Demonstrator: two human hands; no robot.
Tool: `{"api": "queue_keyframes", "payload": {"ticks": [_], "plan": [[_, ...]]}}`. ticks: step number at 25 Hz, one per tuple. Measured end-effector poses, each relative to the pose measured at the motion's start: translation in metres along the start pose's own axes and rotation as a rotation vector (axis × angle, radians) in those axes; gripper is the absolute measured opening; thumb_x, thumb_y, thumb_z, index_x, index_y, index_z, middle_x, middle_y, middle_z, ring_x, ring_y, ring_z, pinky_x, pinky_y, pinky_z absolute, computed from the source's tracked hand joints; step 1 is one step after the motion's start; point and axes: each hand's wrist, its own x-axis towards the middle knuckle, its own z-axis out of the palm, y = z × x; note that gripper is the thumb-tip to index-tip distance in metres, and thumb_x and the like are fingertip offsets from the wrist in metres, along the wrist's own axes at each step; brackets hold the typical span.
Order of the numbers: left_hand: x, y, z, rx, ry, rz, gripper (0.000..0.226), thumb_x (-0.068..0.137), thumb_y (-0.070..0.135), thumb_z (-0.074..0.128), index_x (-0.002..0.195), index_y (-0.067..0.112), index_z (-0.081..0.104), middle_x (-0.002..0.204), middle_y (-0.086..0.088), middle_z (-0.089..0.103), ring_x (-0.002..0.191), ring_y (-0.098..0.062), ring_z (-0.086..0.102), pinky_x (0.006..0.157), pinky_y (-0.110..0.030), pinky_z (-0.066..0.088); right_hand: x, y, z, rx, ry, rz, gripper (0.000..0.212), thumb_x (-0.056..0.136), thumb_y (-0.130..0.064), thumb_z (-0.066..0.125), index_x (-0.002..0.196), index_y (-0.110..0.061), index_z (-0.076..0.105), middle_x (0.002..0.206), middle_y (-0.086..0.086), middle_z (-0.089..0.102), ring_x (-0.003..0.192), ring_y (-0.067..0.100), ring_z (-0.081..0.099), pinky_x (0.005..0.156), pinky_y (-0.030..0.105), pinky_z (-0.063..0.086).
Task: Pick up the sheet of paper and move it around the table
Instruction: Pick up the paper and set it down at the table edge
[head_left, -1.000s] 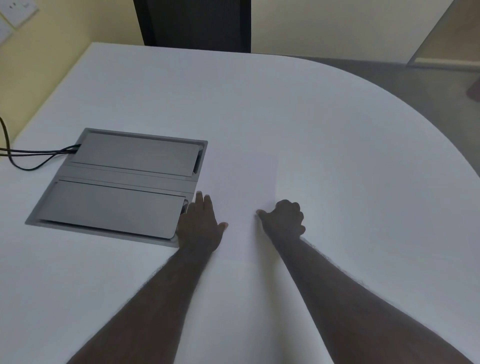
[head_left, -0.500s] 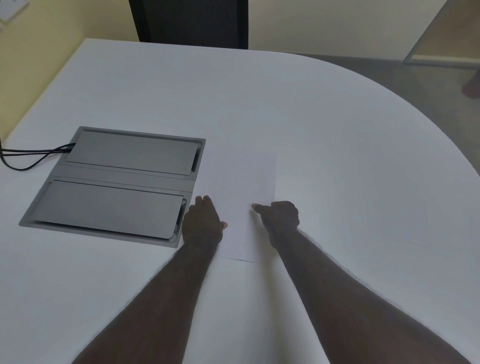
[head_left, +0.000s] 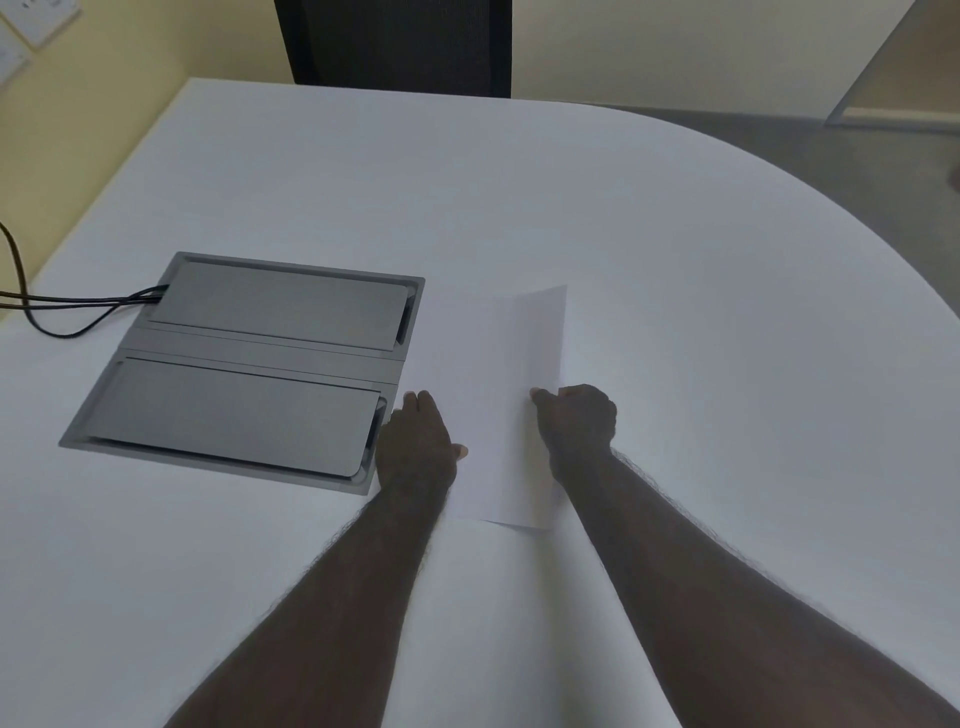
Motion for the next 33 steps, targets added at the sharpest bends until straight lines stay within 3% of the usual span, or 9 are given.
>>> {"api": "queue_keyframes", "payload": {"ticks": [4, 6, 10, 12, 14, 16, 20, 24, 33], "plan": [[0.0, -0.001, 0.001, -0.007, 0.023, -0.005, 0.073, 0.084, 0.042, 0.07, 0.135, 0.004, 0.035, 0.136, -0.008, 0.048, 0.123, -0.024, 0.053, 0.099, -0.034, 0.041, 0.007, 0.009, -0.009, -0.09, 0.007, -0.146, 0.029, 0.076, -0.024, 0.064, 0.055, -0.015, 0.047, 0.07, 0.005, 0.049, 0.067, 0.029, 0.046, 0.059, 0.031, 0.044], [0.001, -0.003, 0.002, -0.007, 0.027, 0.013, 0.078, 0.084, 0.043, 0.069, 0.139, 0.003, 0.032, 0.14, -0.009, 0.045, 0.127, -0.024, 0.05, 0.104, -0.034, 0.037, 0.008, 0.013, -0.011, -0.108, -0.004, -0.207, 0.025, 0.079, -0.02, 0.067, 0.065, -0.001, 0.058, 0.063, 0.009, 0.057, 0.062, 0.033, 0.052, 0.061, 0.036, 0.052], [-0.003, -0.011, -0.002, -0.197, 0.008, 0.001, 0.084, 0.09, 0.039, 0.063, 0.152, 0.006, 0.017, 0.161, -0.009, 0.022, 0.146, -0.028, 0.027, 0.117, -0.039, 0.025, 0.004, 0.017, -0.017, -0.031, 0.042, -0.296, 0.026, 0.08, -0.017, 0.071, 0.089, 0.008, 0.066, 0.095, 0.026, 0.069, 0.09, 0.043, 0.065, 0.08, 0.048, 0.057], [-0.004, -0.018, -0.009, -0.389, 0.077, -0.066, 0.076, 0.091, 0.036, 0.06, 0.151, 0.007, 0.022, 0.159, -0.01, 0.027, 0.143, -0.03, 0.032, 0.114, -0.04, 0.029, 0.004, 0.019, -0.023, 0.011, 0.052, -0.311, 0.034, 0.079, -0.018, 0.071, 0.091, 0.012, 0.063, 0.092, 0.03, 0.068, 0.087, 0.046, 0.062, 0.08, 0.047, 0.056], [-0.003, -0.025, -0.017, -0.522, 0.088, -0.094, 0.072, 0.093, 0.035, 0.057, 0.15, 0.006, 0.026, 0.157, -0.012, 0.032, 0.144, -0.027, 0.033, 0.115, -0.038, 0.027, 0.003, 0.022, -0.033, 0.07, 0.026, -0.322, 0.035, 0.078, -0.021, 0.071, 0.086, 0.012, 0.062, 0.07, 0.021, 0.059, 0.067, 0.035, 0.052, 0.069, 0.033, 0.047], [-0.003, -0.031, -0.025, -0.628, 0.073, -0.095, 0.068, 0.095, 0.036, 0.055, 0.15, 0.006, 0.029, 0.155, -0.012, 0.037, 0.142, -0.027, 0.037, 0.116, -0.04, 0.029, -0.001, 0.024, -0.045, 0.154, -0.003, -0.302, 0.028, 0.078, -0.024, 0.073, 0.08, 0.003, 0.066, 0.067, 0.014, 0.059, 0.067, 0.022, 0.051, 0.067, 0.03, 0.041], [-0.017, -0.039, -0.04, -0.829, 0.102, -0.171, 0.045, 0.094, 0.042, 0.054, 0.13, 0.015, 0.054, 0.123, -0.003, 0.065, 0.12, -0.027, 0.058, 0.102, -0.042, 0.044, -0.022, 0.03, -0.069, 0.277, -0.112, -0.296, 0.011, 0.079, -0.023, 0.077, 0.073, -0.015, 0.072, 0.084, 0.015, 0.076, 0.068, 0.021, 0.06, 0.078, 0.041, 0.053], [-0.042, -0.057, -0.051, -0.9, 0.222, -0.156, 0.018, 0.089, 0.033, 0.063, 0.084, 0.016, 0.067, 0.072, 0.003, 0.062, 0.074, -0.024, 0.058, 0.069, -0.036, 0.048, -0.045, 0.038, -0.074, 0.282, -0.152, -0.301, 0.02, 0.08, -0.02, 0.076, 0.078, -0.001, 0.07, 0.088, 0.024, 0.073, 0.068, 0.02, 0.058, 0.072, 0.034, 0.046], [-0.126, -0.146, -0.071, -0.884, 0.248, -0.17, 0.024, 0.085, 0.032, 0.072, 0.073, 0.012, 0.066, 0.06, 0.008, 0.051, 0.067, -0.018, 0.047, 0.07, -0.03, 0.038, -0.149, 0.062, -0.04, 0.297, -0.172, -0.308, 0.03, 0.082, -0.023, 0.074, 0.083, 0.005, 0.065, 0.079, 0.005, 0.059, 0.073, 0.02, 0.05, 0.071, 0.029, 0.039]]}}
